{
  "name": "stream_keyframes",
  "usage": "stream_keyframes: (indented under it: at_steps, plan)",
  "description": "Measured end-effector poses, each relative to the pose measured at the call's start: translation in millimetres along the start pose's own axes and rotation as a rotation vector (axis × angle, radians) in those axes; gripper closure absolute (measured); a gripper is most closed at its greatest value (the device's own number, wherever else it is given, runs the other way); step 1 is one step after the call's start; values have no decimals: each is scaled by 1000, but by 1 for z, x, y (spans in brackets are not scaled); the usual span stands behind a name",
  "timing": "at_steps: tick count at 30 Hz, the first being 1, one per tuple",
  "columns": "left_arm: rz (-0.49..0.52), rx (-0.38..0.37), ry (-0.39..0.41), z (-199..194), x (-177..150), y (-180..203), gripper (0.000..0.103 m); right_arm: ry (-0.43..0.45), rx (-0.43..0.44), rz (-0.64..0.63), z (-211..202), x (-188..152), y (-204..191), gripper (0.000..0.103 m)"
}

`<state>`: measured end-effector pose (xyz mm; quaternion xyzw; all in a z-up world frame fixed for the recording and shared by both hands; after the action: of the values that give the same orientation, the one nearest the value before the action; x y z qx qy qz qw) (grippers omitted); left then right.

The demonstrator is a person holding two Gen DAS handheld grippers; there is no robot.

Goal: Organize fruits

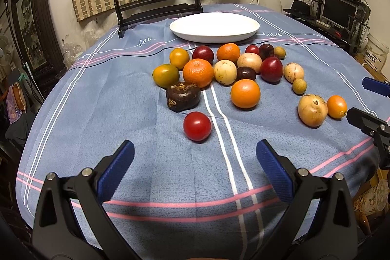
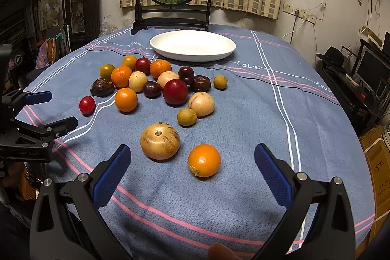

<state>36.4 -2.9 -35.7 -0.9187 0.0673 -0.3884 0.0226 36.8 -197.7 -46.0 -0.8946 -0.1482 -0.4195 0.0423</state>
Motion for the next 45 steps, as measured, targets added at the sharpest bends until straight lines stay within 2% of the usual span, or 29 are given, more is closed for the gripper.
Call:
stream_keyframes:
  at_steps: [45]
  plan:
    - [-14,-18,-12,3,0,0,2,-14,-5,-1,6,-3,-1,1]
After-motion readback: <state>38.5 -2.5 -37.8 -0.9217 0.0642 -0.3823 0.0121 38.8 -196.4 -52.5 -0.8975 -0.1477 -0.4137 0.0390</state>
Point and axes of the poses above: each gripper's, at about its wrist camera, not at the fingertips, and z roughly the way its jaws point, y to its right, x to its top, the point moved 5 cm from there along z, roughly the way its jaws point, and after that the axes turned 1 degree about -y, right-handed, at the moved point
